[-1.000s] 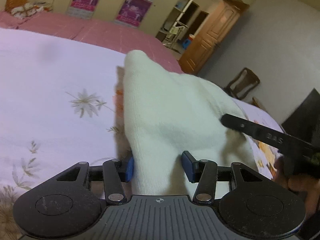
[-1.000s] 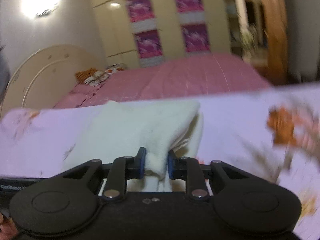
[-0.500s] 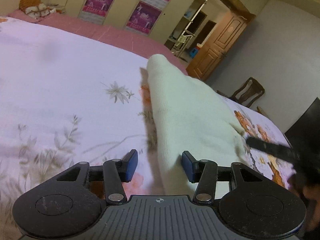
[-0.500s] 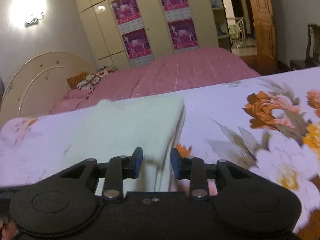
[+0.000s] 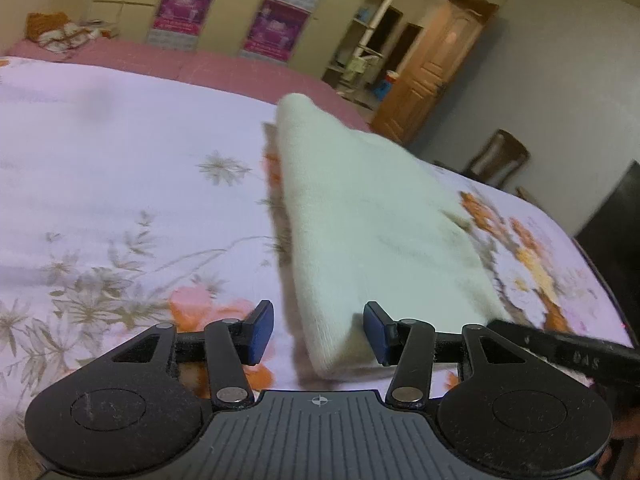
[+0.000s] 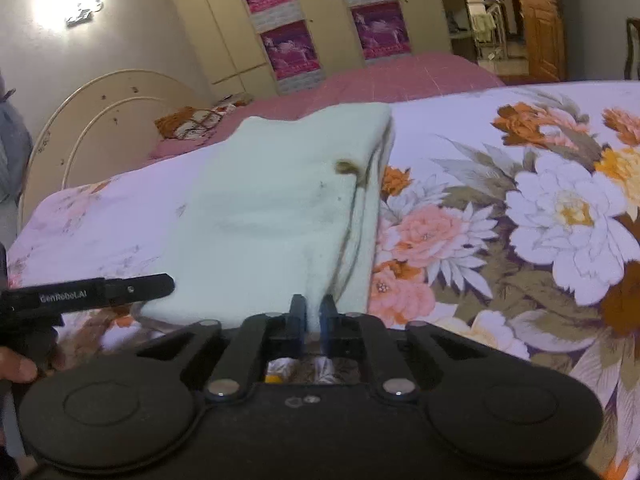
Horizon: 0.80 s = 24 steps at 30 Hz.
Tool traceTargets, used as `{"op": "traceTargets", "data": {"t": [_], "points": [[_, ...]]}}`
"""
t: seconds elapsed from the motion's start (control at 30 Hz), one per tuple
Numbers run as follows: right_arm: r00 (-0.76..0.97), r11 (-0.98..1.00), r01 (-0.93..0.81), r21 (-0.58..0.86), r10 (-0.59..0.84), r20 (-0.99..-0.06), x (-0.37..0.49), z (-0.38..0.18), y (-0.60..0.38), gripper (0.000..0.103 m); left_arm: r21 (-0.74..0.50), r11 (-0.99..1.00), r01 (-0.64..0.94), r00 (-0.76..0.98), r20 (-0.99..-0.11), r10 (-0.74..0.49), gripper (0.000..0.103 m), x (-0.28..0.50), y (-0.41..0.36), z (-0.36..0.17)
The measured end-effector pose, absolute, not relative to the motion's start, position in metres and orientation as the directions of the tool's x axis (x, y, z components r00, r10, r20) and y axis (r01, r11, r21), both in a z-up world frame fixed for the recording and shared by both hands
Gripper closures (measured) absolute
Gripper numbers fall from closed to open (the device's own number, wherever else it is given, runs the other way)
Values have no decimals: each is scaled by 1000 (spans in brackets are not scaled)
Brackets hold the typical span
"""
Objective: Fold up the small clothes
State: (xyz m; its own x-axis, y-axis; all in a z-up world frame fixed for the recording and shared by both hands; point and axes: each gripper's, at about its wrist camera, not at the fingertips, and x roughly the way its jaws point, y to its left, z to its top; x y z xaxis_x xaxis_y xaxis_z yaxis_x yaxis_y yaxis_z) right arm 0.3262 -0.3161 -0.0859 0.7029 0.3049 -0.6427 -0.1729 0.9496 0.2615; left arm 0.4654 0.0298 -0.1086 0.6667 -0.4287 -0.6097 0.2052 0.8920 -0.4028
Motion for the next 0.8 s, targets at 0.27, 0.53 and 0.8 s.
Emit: {"op": "traceTargets", "data": {"t": [0.27,0.53,0.8], "points": [[681,969,-163,184,246,-689,324,-86,-318,93,-250,934,256,691,-628,-358,54,455,21,-99],[818,977,-151,150,208,-536,352,-46,-329,81,-224,949,221,786,-535,-309,54,508,24,-61],[835,979,-185,88,203,-512,446,-61,-312,88,-227,960,161,781,-565,-265,54,606,5,-68]]}}
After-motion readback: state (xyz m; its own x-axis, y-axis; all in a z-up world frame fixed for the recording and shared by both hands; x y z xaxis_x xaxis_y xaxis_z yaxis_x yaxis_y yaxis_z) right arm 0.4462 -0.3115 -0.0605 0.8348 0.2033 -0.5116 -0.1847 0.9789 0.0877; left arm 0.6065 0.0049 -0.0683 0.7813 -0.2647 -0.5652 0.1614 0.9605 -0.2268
